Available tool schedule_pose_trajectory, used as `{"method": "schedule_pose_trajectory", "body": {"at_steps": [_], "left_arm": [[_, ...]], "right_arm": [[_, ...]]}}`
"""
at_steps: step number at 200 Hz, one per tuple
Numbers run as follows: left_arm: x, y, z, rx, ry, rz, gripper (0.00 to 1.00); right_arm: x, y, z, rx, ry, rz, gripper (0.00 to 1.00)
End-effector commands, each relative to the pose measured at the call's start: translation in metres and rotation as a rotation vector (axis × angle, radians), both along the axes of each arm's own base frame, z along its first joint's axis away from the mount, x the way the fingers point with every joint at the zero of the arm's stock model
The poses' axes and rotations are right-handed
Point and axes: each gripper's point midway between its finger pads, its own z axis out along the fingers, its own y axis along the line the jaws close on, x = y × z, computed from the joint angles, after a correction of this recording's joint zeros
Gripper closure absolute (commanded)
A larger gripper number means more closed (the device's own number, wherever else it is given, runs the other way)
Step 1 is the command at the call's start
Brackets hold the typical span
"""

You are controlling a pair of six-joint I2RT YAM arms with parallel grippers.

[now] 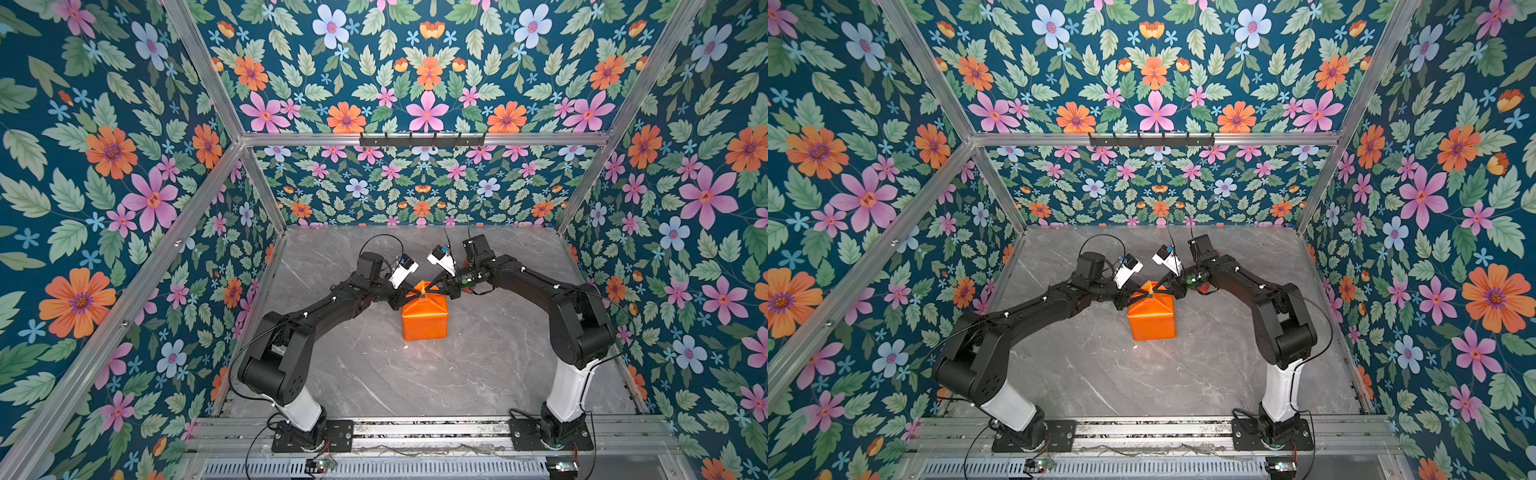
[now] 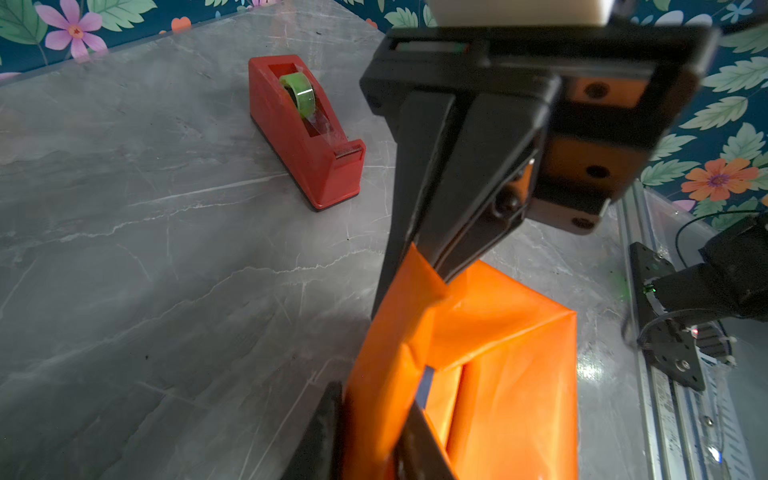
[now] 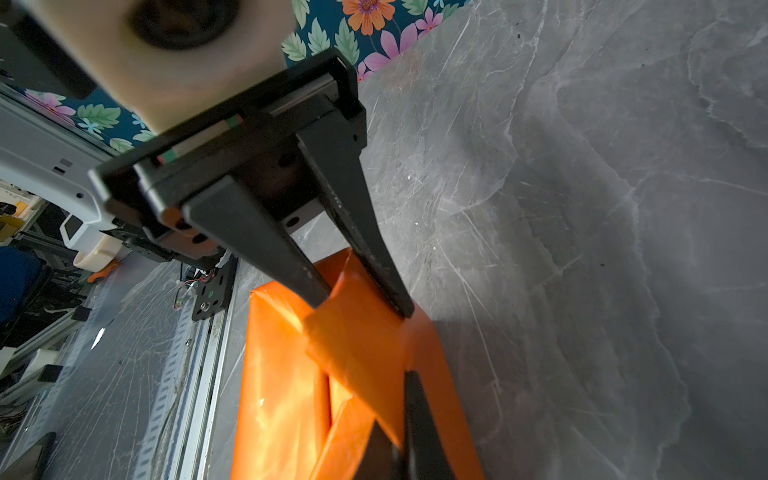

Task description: Wrap the gift box in paper

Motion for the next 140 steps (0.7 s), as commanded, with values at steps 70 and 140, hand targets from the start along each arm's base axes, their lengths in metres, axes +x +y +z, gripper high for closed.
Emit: {"method": "schedule_pose_trajectory", "body": {"at_steps": [70, 140], "left_arm": [[0.000, -0.002, 0.004, -0.010, -0.034, -0.016, 0.97], [0.000, -0.001, 0.006, -0.011, -0.045, -0.012, 1.00]], "right_arm": [[0.003, -0.003, 0.001, -0.026, -0.024, -0.022, 0.77], [-0.001, -0.012, -0.003, -0.059, -0.034, -0.064, 0.60]]}}
